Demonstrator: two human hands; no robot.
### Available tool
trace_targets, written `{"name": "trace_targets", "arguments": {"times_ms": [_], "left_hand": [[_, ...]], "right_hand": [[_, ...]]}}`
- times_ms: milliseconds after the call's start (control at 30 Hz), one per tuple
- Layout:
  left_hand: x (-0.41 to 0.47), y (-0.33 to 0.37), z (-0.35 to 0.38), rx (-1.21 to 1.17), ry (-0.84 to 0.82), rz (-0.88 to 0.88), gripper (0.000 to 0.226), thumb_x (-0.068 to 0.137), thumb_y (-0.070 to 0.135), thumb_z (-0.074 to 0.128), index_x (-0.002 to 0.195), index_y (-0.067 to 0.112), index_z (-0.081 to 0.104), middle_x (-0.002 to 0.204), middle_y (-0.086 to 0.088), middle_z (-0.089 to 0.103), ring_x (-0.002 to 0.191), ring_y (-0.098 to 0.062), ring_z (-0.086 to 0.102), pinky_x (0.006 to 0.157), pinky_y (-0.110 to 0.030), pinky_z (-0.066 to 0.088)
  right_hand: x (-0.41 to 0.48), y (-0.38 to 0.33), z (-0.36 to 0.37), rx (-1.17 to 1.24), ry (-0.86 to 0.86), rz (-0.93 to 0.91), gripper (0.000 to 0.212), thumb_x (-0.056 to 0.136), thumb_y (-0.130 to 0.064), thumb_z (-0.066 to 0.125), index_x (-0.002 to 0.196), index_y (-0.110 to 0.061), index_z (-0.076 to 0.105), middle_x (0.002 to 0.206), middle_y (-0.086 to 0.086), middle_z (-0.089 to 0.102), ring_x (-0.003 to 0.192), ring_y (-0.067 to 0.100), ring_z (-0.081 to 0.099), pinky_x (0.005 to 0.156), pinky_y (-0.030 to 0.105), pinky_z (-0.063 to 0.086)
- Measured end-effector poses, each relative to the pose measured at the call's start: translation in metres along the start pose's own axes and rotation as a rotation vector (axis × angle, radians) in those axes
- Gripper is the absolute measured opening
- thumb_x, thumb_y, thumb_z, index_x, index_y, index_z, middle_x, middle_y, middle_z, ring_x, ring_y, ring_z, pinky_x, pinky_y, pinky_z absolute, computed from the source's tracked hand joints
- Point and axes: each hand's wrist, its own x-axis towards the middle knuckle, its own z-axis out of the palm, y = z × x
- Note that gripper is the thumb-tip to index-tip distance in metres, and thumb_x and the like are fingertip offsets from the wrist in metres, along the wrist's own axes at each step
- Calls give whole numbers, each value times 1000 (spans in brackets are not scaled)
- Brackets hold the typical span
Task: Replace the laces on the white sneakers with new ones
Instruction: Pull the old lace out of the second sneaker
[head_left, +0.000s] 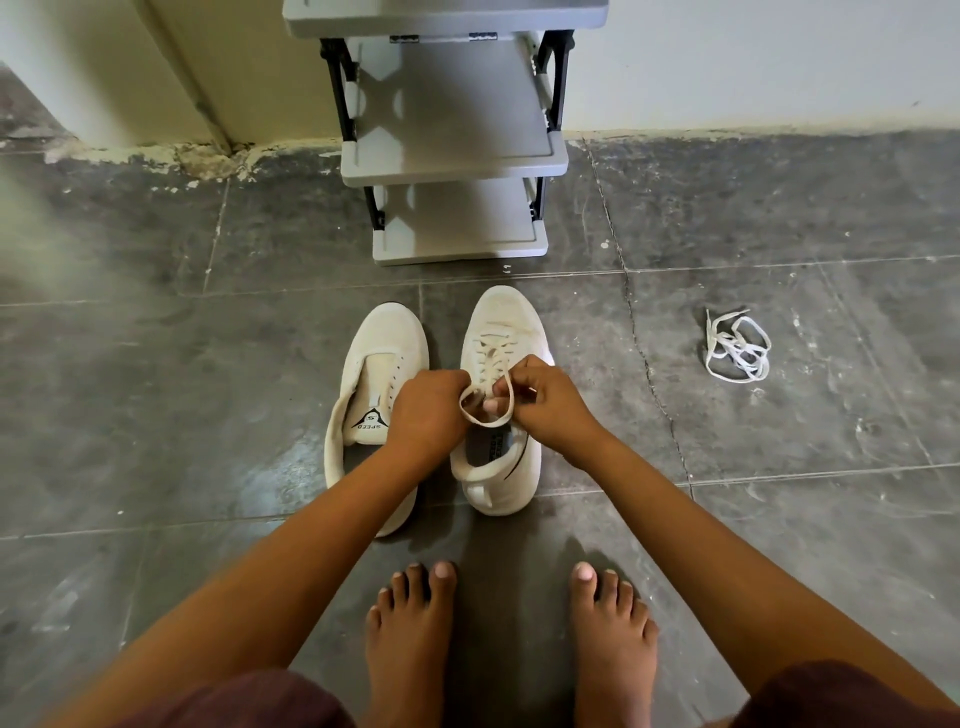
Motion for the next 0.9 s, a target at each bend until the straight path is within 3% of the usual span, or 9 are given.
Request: {"name": "trace_targets", "arguments": {"times_ms": [100, 167, 267, 367, 567, 767, 900], "left_hand": [[-1, 5, 3, -56, 3, 7, 24, 88, 28, 59, 74, 8, 60, 77, -11, 65, 73, -26, 59, 61, -32, 40], [-3, 8, 6, -94, 8, 10, 28, 90, 30, 57, 72, 9, 58, 76, -13, 65, 72, -28, 59, 61, -34, 41], [-6, 5, 6, -120, 47, 1, 25, 90, 30, 57, 70, 15, 54, 76, -12, 66, 68, -24, 56, 59, -29, 37], [-5, 3, 5, -108, 37, -4, 21, 89, 28, 58, 80, 10, 63, 80, -13, 67, 75, -29, 60, 61, -30, 39], [-4, 4, 7, -89, 30, 9, 20, 89, 28, 59, 82, 9, 64, 80, -13, 68, 75, -29, 61, 60, -30, 37], [-3, 4, 7, -103, 26, 8, 17, 88, 25, 60, 78, 11, 63, 78, -12, 67, 73, -28, 60, 60, -28, 36], [-3, 3, 7, -83, 38, 18, 20, 89, 28, 59, 82, 10, 65, 80, -11, 68, 74, -27, 60, 61, -28, 36]], "right_hand": [[-4, 10, 0, -253, 84, -58, 9, 81, -9, 69, 88, -4, 67, 96, 2, 52, 87, 20, 55, 70, 24, 42], [-14, 20, 2, -445, 202, -118, 19, 83, -11, 66, 101, -7, 65, 106, 4, 52, 89, 20, 55, 66, 23, 39], [-26, 26, 3, -486, 339, -116, 36, 79, -14, 69, 115, -12, 60, 112, 6, 56, 90, 22, 60, 67, 29, 48], [-27, 29, 1, -482, 396, -34, 27, 82, -23, 69, 105, -10, 67, 103, 6, 67, 87, 22, 63, 68, 27, 47], [-30, 23, 10, -425, 410, -8, 29, 86, -17, 65, 114, -10, 67, 111, 11, 68, 96, 28, 65, 81, 38, 53], [-30, 20, 9, -451, 397, -30, 23, 88, -16, 63, 109, -9, 70, 108, 11, 69, 95, 28, 65, 80, 38, 54], [-25, 16, 6, -599, 305, -48, 18, 90, -17, 59, 100, -8, 71, 98, 11, 70, 87, 28, 64, 73, 36, 53]]}}
